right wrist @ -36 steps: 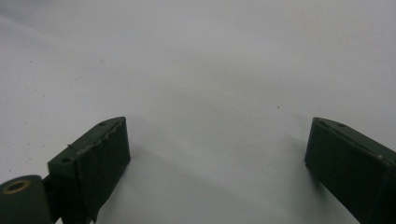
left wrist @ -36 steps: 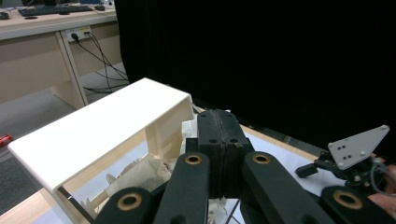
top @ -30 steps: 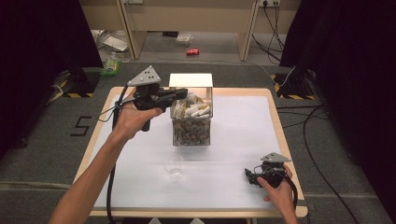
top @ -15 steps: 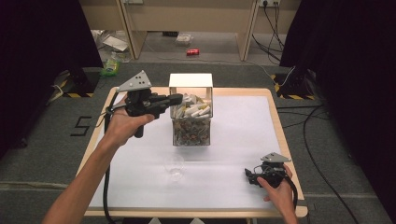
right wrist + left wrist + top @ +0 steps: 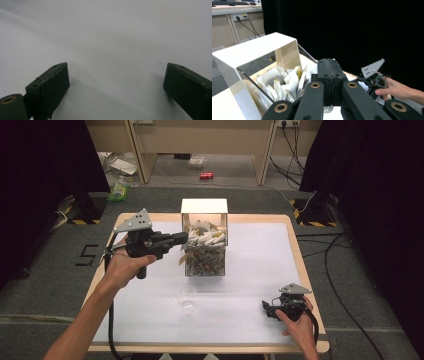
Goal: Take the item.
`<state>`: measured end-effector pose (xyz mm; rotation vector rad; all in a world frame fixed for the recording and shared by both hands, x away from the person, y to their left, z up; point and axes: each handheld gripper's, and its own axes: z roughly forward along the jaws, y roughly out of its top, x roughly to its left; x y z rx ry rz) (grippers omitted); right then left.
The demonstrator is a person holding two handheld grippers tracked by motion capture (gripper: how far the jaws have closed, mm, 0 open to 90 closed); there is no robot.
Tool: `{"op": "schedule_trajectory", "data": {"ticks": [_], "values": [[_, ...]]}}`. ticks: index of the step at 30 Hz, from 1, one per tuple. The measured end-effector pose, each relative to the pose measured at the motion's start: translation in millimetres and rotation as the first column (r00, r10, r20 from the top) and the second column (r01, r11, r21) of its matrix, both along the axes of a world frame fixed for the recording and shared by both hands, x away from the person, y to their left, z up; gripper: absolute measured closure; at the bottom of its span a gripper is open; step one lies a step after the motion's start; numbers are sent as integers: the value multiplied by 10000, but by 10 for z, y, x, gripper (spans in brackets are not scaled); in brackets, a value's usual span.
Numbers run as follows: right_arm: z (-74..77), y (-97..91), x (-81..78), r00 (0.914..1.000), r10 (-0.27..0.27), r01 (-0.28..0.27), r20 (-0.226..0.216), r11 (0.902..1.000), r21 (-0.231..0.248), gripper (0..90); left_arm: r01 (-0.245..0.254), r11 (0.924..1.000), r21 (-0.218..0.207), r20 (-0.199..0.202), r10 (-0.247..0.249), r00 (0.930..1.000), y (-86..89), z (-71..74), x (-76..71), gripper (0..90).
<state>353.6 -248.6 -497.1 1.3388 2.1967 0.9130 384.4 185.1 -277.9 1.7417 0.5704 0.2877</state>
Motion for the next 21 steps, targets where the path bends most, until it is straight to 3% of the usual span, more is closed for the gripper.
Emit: {"op": "schedule_trajectory", "data": {"ticks": [21], "values": [[-2,1,0,10000,-4,4,20,10000,9,71,240,9994,-258,-547,-254,9982,57,-378,-133,888]]}}
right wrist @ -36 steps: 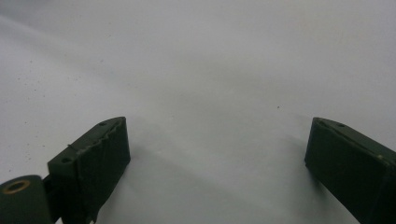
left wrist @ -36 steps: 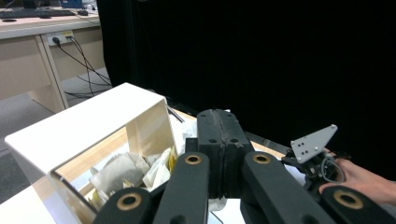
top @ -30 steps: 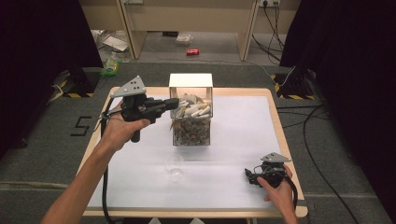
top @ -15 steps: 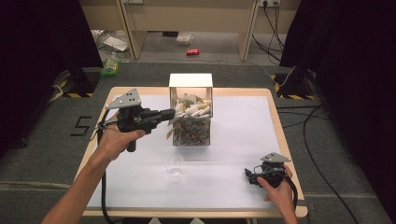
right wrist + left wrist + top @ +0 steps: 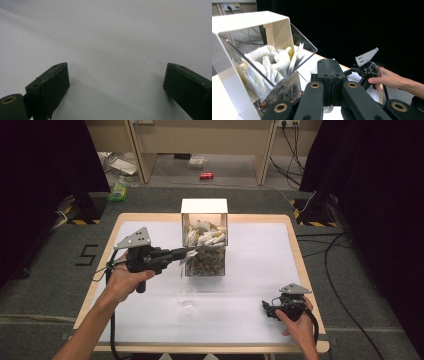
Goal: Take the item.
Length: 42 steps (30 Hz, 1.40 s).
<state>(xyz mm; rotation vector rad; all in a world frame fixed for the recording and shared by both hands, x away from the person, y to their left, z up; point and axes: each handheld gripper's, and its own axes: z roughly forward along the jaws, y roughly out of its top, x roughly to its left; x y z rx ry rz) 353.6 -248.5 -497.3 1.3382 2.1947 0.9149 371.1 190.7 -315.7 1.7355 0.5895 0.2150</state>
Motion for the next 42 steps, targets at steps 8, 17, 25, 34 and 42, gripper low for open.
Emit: {"op": "schedule_trajectory", "data": {"ticks": [8,17,25,34,42], "values": [[-1,-1,1,10000,13,-13,23,10000,-26,71,74,9999,-96,-242,-76,9997,-5,-167,-17,887],[-2,-2,1,10000,21,-21,35,10000,-36,71,106,9999,-48,-263,-107,9996,-5,-327,-93,884],[-1,4,-4,10000,-30,30,-7,10000,0,71,181,9998,16,-426,-180,9989,-19,-505,-137,883],[-1,0,-1,10000,9,-9,29,10000,-41,71,261,9996,80,-330,-258,9991,2,-639,-199,881],[-1,-1,-2,10000,17,-17,24,10000,-46,71,235,9997,116,-459,-229,9987,10,-746,-203,882]]}}
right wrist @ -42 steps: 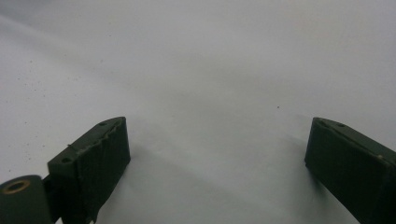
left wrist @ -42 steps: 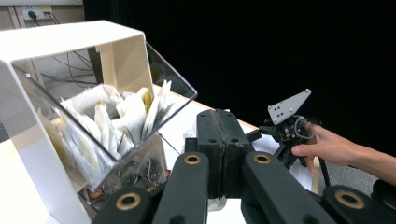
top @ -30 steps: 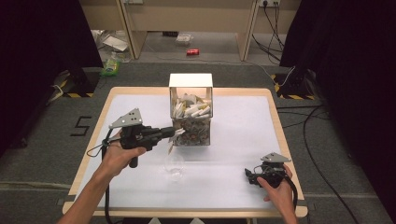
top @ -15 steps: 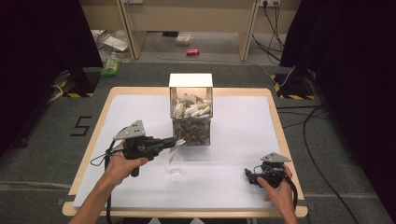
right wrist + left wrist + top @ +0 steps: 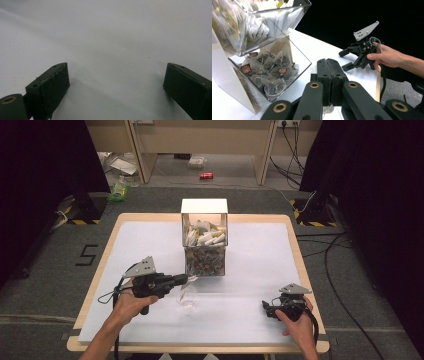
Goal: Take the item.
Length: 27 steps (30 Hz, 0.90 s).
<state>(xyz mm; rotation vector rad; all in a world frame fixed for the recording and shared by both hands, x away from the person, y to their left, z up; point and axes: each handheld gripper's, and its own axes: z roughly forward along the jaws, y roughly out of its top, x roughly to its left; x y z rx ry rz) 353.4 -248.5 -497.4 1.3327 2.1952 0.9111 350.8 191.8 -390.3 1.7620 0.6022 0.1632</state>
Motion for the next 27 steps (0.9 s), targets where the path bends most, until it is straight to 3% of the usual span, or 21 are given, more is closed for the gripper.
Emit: {"op": "schedule_trajectory", "data": {"ticks": [10,15,17,27], "values": [[0,4,-3,10000,-38,38,-31,10000,33,71,-99,9998,-187,-289,94,9995,31,-157,-2,882],[0,4,-3,10000,-37,37,-30,10000,32,71,-88,9983,-582,-431,63,9991,46,-228,5,882],[0,4,-3,10000,-30,30,-25,10000,33,71,-41,9992,-400,-416,25,9991,30,-242,10,881],[0,5,-5,10000,-30,30,-6,10000,18,72,-87,9992,-386,-414,71,9991,61,-261,-4,879]]}}
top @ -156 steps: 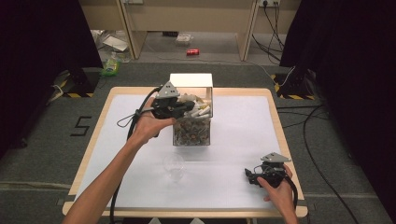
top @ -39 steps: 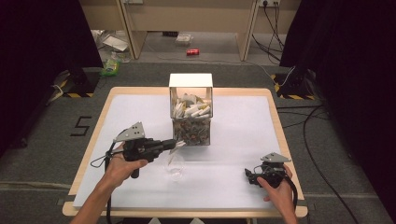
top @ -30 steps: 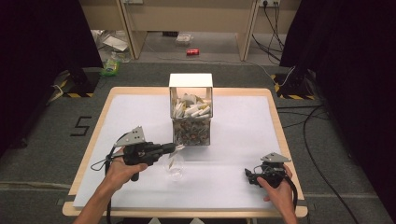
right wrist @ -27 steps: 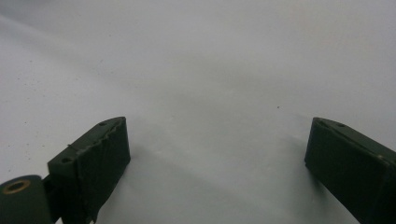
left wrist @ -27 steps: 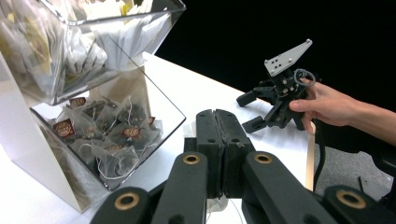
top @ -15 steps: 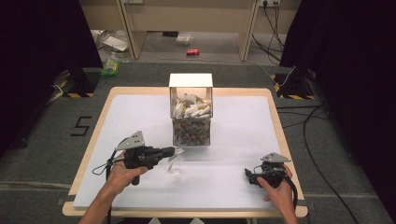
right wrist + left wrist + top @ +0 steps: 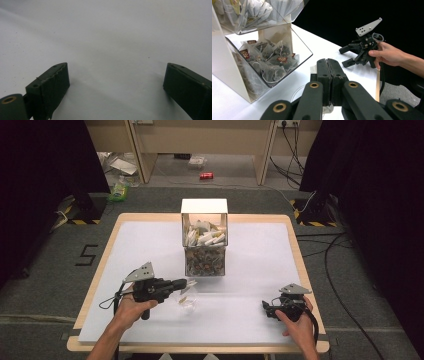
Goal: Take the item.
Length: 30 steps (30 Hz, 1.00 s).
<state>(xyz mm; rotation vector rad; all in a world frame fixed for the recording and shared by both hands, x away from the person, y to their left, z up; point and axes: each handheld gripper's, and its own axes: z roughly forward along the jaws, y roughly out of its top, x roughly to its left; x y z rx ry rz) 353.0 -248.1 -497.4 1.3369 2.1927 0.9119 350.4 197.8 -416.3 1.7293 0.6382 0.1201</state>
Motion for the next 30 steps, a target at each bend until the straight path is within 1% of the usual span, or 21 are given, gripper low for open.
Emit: {"op": "schedule_trajectory", "data": {"ticks": [7,17,22,27,30], "values": [[1,1,-2,10000,0,0,2,10000,-7,73,-9,9998,193,-137,11,9999,22,-67,-10,874],[1,3,-3,10000,-9,9,7,10000,-3,73,-67,9997,239,-243,72,9997,47,-106,-13,865],[1,3,-3,10000,-6,6,7,10000,1,74,-50,9996,289,-278,58,9996,51,-113,-12,847],[1,3,-3,10000,-4,4,11,10000,-4,74,-121,9996,251,-306,129,9994,61,-111,-14,778],[1,3,-3,10000,-6,6,11,10000,-4,74,-258,9993,263,-279,265,9993,82,-105,-8,705]]}}
